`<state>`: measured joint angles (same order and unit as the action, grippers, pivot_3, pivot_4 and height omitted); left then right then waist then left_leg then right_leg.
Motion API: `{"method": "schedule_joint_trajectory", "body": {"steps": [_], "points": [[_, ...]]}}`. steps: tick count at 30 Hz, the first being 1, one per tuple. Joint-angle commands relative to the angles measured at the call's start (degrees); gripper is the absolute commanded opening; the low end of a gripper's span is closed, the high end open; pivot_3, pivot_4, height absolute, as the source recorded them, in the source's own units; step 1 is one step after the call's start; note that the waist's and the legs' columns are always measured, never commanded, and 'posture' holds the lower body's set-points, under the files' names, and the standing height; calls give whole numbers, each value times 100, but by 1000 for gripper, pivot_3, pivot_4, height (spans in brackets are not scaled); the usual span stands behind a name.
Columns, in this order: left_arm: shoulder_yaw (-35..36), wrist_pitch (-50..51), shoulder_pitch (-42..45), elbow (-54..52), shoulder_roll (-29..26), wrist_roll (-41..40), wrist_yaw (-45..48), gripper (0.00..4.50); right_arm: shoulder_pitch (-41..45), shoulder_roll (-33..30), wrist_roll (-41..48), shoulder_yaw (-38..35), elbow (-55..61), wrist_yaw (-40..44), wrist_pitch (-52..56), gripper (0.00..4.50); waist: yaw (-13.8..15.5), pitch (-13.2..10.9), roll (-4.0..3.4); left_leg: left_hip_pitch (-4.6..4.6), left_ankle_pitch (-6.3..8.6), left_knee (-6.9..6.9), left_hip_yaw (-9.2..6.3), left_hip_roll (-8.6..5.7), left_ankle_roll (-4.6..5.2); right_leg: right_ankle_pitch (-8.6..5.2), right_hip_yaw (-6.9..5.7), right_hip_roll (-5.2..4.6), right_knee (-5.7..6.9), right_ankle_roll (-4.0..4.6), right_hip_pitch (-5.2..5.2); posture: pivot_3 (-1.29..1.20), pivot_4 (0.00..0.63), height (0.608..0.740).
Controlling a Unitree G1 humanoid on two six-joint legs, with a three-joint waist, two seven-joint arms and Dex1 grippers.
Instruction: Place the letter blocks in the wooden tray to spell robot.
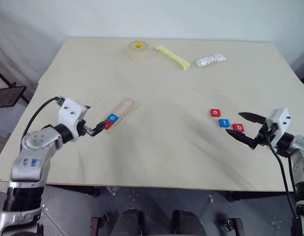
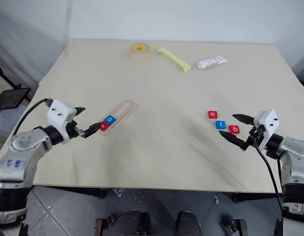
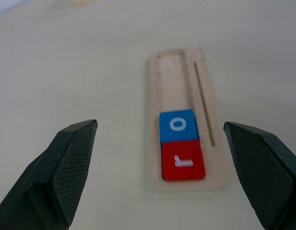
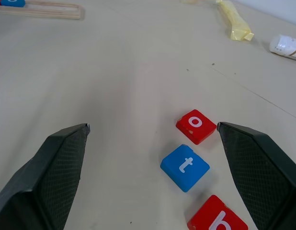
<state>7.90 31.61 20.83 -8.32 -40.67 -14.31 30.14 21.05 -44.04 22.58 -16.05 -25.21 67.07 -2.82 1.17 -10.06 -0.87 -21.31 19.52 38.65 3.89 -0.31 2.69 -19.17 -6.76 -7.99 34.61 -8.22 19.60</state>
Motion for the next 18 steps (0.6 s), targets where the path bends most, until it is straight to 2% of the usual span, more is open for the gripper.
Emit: {"method": "schedule_joint_trajectory", "body": {"steps": [1,10,18], "points": [[-265,513,486,54,-6,96,-10,4500,19,3,40,-54,48,15,-123,4461,1,-4,6,0,0,0,0,0,0,0,0,1,0,0,0,0,150,740],[-991,1286,1441,743,91,426,13,4500,-56,-14,63,-69,135,44,-100,4461,15,-19,25,-5,0,12,-1,1,-1,0,4,5,1,0,1,0,150,740],[-1342,1287,1635,1266,192,654,214,4500,-92,-43,73,-92,197,29,-70,4461,7,-23,30,-14,0,18,-4,2,-1,0,3,8,2,0,7,0,150,740]]}}
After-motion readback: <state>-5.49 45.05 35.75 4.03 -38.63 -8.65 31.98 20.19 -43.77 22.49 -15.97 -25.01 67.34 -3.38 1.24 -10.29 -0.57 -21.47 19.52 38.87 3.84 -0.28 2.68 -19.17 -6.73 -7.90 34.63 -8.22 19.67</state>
